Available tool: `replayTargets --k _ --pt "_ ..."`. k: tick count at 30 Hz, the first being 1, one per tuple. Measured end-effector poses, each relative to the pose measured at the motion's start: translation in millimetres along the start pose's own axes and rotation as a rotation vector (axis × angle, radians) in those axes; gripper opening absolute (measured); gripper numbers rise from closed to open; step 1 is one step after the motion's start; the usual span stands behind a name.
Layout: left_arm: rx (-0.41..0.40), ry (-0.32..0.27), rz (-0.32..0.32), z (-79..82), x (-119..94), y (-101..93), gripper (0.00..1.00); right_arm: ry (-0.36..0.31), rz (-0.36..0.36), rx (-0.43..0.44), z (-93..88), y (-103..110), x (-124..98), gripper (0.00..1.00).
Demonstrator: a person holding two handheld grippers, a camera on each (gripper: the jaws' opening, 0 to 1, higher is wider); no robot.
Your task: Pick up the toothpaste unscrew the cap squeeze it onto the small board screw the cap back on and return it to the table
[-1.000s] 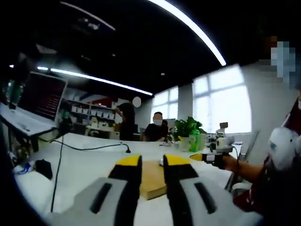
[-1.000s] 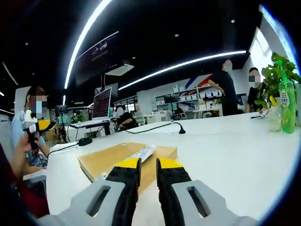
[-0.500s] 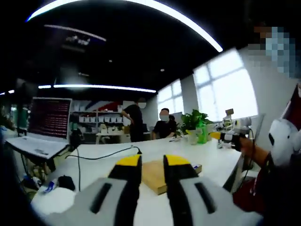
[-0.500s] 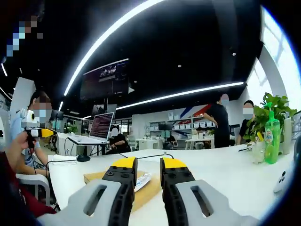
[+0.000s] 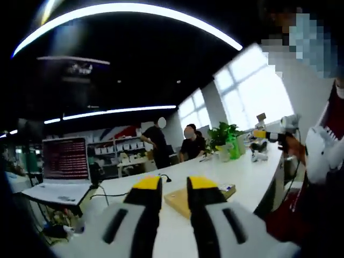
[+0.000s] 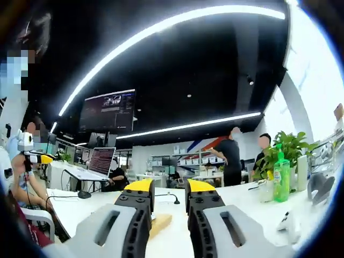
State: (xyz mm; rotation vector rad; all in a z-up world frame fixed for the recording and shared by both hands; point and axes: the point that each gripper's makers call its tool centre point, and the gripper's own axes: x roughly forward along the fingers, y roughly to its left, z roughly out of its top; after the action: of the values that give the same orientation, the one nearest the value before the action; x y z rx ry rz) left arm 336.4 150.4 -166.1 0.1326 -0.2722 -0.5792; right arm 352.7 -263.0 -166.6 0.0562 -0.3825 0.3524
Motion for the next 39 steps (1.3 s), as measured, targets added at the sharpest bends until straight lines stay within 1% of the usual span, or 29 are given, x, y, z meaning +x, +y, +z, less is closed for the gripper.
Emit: replayTargets --k 1,2,3,4,5,7,9,11,12,13,14,16,18,20,22,24,26,28,31,32,33,34,35,36,37,38,39 --pt "-0.012 -0.033 -0.002 6.9 -1.6 3.4 0.19 -0.007 -0.001 -0.002 7.8 0.1 -9.0 0.13" --pt "-0.035 -0.061 -0.016 12.3 -2.6 4.7 0.19 -0.023 -0.022 -0.001 16.4 -1.9 -18.0 0.11" --pt "-0.050 -0.077 -0.026 15.5 -3.2 5.6 0.19 -0.041 -0.052 -0.008 24.3 -5.5 -26.7 0.12" --pt "-0.078 -0.104 -0.052 20.3 -2.9 6.0 0.19 -0.044 -0.085 -0.027 30.2 -8.1 -38.9 0.12" --pt "-0.086 -0.115 -0.072 22.3 -1.4 5.3 0.19 -0.045 -0.107 -0.038 33.3 -9.0 -46.9 0.12" --pt "-0.067 -0.103 -0.097 22.6 2.7 3.8 0.19 -0.049 -0.132 -0.043 37.0 -8.2 -59.1 0.12" --pt "-0.010 -0.100 -0.108 26.2 5.9 2.8 0.19 -0.046 -0.161 -0.030 38.0 -7.6 -70.6 0.13" --pt "-0.006 -0.113 -0.125 30.7 9.6 2.1 0.19 -0.034 -0.176 -0.023 36.7 -5.8 -78.4 0.15" --pt "-0.020 -0.121 -0.151 32.2 12.2 -0.2 0.19 -0.023 -0.189 -0.020 35.3 -6.4 -82.3 0.16" --pt "-0.051 -0.124 -0.176 32.0 15.0 -2.2 0.19 -0.019 -0.215 -0.016 34.7 -8.9 -87.2 0.18" --pt "-0.063 -0.136 -0.191 31.5 19.5 -2.5 0.19 -0.030 -0.234 -0.012 36.1 -10.9 -91.8 0.19" --pt "-0.076 -0.135 -0.213 27.3 26.8 -4.0 0.19 -0.048 -0.272 0.016 37.5 -15.0 -100.5 0.19" --pt "-0.074 -0.110 -0.235 18.2 36.3 -7.1 0.20 -0.054 -0.290 0.039 37.6 -17.6 -104.5 0.21" --pt "-0.049 -0.081 -0.235 9.1 43.5 -7.8 0.20 -0.062 -0.304 0.054 38.1 -18.9 -107.6 0.23" --pt "-0.032 -0.069 -0.233 4.4 49.3 -6.7 0.20 -0.061 -0.312 0.064 37.2 -20.6 -108.0 0.24" --pt "-0.044 -0.061 -0.237 1.4 54.5 -4.1 0.21 -0.061 -0.331 0.083 35.0 -26.4 -107.5 0.24" --pt "-0.051 -0.060 -0.239 -1.8 57.5 -2.8 0.22 -0.095 -0.334 0.140 35.7 -30.5 -103.3 0.25" --pt "-0.056 -0.054 -0.235 -5.9 59.1 -2.4 0.22 -0.117 -0.312 0.195 34.3 -29.9 -95.3 0.26" --pt "-0.073 -0.042 -0.224 -14.0 64.7 1.0 0.22 -0.098 -0.276 0.206 28.3 -28.3 -77.4 0.29" --pt "-0.085 -0.041 -0.222 -16.8 66.8 2.0 0.22 -0.095 -0.250 0.199 27.6 -24.6 -70.0 0.29" --pt "-0.093 -0.047 -0.222 -19.3 68.8 3.7 0.21 -0.095 -0.233 0.194 27.2 -21.9 -65.4 0.29" --pt "-0.119 -0.092 -0.221 -16.8 71.6 6.4 0.19 -0.091 -0.211 0.186 25.6 -17.8 -58.7 0.29" --pt "-0.189 -0.129 -0.186 -15.5 73.0 15.3 0.17 -0.086 -0.187 0.179 23.2 -13.2 -52.1 0.29" --pt "-0.271 -0.140 -0.164 -16.1 71.8 21.7 0.15 -0.080 -0.165 0.185 19.9 -8.6 -46.1 0.29" --pt "-0.285 -0.163 -0.170 -14.5 69.7 23.3 0.13 -0.080 -0.143 0.190 16.6 -4.6 -40.6 0.27" --pt "-0.278 -0.181 -0.173 -13.2 67.2 25.1 0.13 -0.070 -0.127 0.198 10.9 -2.5 -33.8 0.26" --pt "-0.280 -0.171 -0.174 -14.8 65.7 28.3 0.13 -0.059 -0.123 0.209 5.9 -2.4 -28.6 0.26"
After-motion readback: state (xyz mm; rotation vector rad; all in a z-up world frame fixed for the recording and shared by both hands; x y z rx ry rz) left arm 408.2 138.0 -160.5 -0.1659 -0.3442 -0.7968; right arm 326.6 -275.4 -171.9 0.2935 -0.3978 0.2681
